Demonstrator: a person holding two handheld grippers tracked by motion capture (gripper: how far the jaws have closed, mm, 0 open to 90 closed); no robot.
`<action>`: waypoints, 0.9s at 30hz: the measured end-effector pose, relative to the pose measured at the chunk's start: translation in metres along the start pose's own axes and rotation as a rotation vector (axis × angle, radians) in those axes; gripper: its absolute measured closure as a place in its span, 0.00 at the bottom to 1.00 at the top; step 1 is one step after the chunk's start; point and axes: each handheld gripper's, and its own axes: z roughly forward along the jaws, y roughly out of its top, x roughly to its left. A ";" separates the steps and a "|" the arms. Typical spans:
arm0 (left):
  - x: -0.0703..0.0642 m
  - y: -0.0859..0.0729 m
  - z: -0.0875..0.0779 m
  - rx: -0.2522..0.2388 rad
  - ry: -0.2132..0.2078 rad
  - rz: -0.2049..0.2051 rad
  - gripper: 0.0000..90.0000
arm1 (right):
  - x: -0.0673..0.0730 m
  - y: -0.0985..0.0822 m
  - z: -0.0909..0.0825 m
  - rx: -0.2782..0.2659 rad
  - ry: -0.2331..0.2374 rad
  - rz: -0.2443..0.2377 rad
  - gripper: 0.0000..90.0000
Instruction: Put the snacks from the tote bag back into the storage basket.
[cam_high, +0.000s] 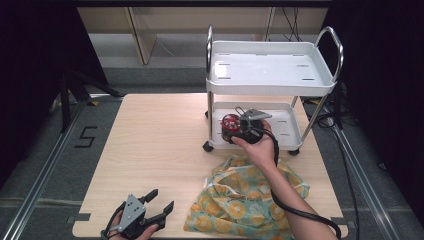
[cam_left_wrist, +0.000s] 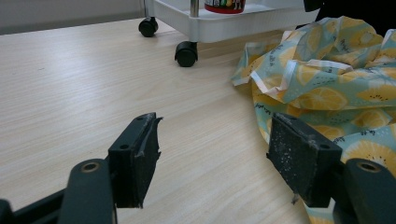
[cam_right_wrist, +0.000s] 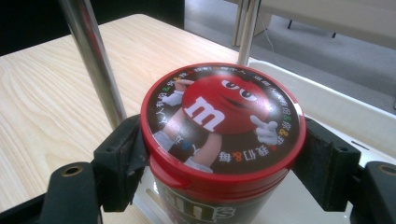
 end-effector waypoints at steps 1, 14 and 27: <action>0.000 0.000 0.000 0.001 -0.001 0.001 0.37 | -0.001 -0.001 0.001 0.001 -0.005 -0.010 0.29; 0.000 0.000 0.000 0.001 -0.003 0.002 0.37 | 0.000 -0.010 0.017 0.026 -0.016 -0.043 0.29; 0.000 -0.001 0.001 -0.006 -0.011 -0.007 0.37 | -0.001 -0.012 0.022 0.039 -0.010 -0.042 0.29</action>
